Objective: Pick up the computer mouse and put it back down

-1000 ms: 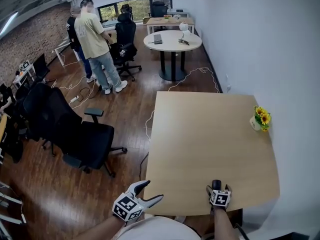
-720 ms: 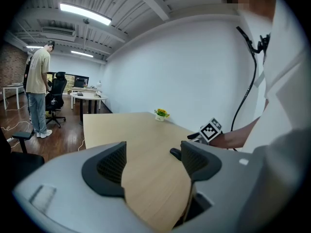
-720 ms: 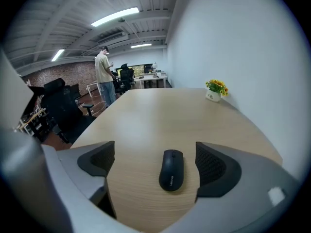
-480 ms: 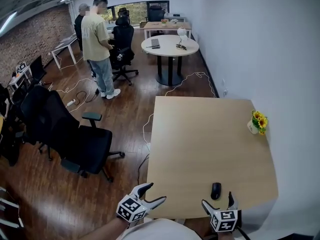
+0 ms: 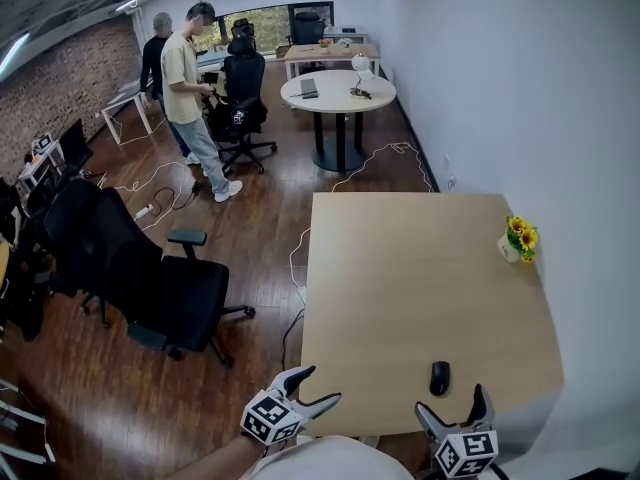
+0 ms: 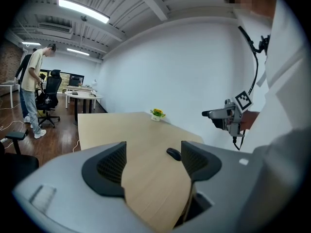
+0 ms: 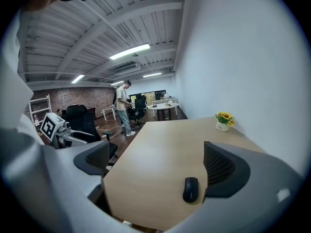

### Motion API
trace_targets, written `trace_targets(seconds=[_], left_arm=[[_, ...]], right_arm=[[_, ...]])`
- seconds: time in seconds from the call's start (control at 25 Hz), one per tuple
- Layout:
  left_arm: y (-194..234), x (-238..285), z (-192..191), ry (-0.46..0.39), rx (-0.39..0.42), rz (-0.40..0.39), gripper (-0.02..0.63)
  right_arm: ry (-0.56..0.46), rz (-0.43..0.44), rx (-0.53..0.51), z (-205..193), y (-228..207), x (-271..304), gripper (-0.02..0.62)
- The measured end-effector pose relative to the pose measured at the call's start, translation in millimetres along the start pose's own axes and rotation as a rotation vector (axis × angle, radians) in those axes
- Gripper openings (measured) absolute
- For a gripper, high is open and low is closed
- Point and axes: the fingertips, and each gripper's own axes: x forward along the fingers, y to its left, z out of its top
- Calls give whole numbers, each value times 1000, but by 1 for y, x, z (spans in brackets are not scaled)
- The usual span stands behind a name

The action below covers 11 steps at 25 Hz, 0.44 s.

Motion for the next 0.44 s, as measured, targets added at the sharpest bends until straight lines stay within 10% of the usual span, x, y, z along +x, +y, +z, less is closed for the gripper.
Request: trace_targets(seconds=[0.44], left_arm=[[-1,0,5,-2,9,11,327]], right_arm=[[-13,46,-17,6,8,3,592]])
